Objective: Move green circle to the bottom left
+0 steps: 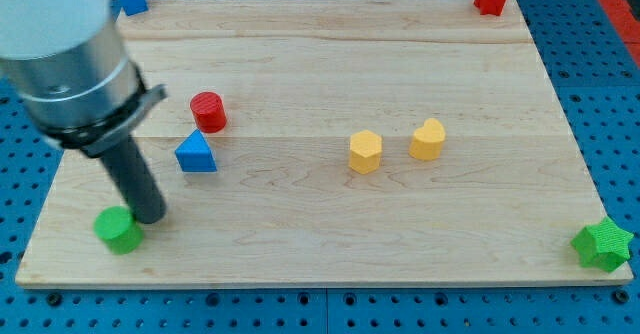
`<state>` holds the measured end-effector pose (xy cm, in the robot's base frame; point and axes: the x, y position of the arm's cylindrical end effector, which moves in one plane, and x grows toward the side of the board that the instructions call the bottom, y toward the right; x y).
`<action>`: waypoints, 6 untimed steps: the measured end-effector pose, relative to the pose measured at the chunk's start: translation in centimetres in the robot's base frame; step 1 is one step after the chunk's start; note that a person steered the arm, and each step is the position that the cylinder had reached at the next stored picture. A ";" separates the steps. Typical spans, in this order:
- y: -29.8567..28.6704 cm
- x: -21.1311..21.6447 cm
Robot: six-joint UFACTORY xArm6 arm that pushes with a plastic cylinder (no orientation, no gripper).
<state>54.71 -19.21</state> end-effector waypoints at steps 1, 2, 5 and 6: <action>-4.0 0.2; -5.1 1.1; 4.1 7.1; 4.1 7.1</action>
<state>61.80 -15.13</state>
